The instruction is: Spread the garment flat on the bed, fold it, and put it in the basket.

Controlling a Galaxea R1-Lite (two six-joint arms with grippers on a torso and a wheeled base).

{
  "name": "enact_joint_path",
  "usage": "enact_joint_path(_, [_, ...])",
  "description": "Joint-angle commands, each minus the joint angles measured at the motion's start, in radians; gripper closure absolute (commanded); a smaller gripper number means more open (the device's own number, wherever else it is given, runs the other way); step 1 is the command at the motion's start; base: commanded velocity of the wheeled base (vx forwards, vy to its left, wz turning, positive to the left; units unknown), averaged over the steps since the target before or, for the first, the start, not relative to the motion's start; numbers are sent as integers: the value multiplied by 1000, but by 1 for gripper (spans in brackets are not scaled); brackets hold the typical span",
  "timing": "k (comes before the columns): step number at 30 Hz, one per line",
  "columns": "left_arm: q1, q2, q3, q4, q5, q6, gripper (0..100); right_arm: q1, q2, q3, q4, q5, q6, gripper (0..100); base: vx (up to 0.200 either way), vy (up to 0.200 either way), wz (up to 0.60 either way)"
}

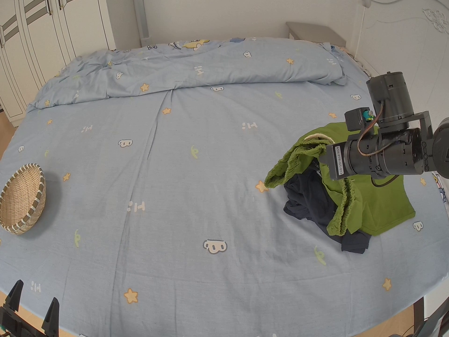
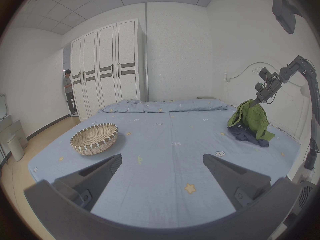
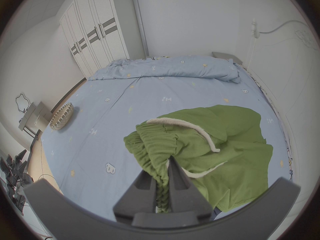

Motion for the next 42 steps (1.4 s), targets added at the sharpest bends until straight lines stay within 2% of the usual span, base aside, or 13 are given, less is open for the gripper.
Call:
enact_joint_path(1, [0, -18, 18, 0, 0, 0, 0, 3, -11, 1, 0, 0, 0, 100, 0, 200, 0])
enact_joint_path(27, [0, -18, 18, 0, 0, 0, 0, 3, -8, -3, 0, 0, 0, 100, 0, 200, 0])
enact_joint_path(31, [0, -18, 16, 0, 0, 0, 0, 62, 0, -20, -3, 7, 6, 100, 0, 0, 0])
enact_joint_path(39, [0, -18, 18, 0, 0, 0, 0, 229, 76, -115, -8, 2, 41, 100, 0, 0, 0])
enact_joint_path(42, [0, -18, 16, 0, 0, 0, 0, 263, 110, -157, -8, 2, 52, 100, 0, 0, 0])
